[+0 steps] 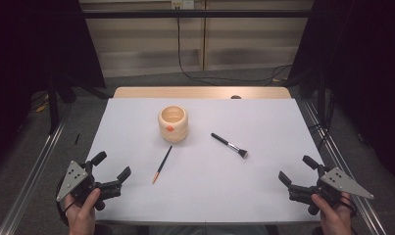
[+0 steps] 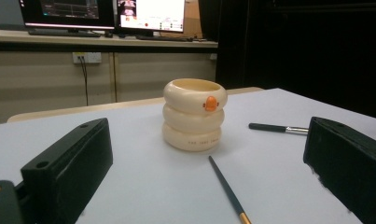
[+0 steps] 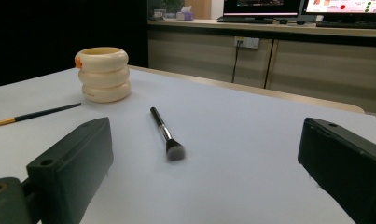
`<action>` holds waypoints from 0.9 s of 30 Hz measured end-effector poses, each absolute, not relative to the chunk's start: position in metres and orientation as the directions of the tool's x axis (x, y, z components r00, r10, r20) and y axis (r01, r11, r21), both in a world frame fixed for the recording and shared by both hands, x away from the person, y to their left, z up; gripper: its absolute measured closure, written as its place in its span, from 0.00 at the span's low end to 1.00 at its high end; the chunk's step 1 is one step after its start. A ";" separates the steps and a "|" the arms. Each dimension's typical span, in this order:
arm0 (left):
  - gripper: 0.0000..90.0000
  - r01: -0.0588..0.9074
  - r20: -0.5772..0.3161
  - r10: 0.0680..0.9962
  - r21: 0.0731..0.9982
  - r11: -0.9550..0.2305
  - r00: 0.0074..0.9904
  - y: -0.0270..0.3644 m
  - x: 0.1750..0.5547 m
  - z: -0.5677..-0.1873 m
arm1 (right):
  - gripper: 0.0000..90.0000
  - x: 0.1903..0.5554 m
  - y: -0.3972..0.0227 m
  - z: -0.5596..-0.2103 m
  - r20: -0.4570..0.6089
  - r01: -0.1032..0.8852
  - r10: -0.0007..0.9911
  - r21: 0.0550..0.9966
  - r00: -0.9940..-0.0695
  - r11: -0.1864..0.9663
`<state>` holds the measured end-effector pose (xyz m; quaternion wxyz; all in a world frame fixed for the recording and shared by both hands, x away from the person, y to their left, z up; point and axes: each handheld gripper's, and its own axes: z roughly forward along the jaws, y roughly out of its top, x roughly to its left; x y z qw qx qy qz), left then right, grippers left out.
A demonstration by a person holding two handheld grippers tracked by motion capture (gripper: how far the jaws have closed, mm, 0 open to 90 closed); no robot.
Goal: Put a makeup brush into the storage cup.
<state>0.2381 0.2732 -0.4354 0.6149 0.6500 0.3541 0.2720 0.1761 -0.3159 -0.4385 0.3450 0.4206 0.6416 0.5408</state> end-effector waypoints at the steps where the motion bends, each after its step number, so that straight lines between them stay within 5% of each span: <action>1: 0.01 0.126 -0.089 0.794 0.992 0.015 0.601 0.273 0.239 -0.435 | 0.03 0.177 -0.316 -0.439 0.004 0.166 0.913 0.984 -0.408 0.069; 27: 0.01 0.094 -0.040 0.762 0.995 -0.027 0.647 0.260 0.232 -0.421 | 0.02 0.172 -0.311 -0.437 0.010 0.148 0.909 0.987 -0.417 0.058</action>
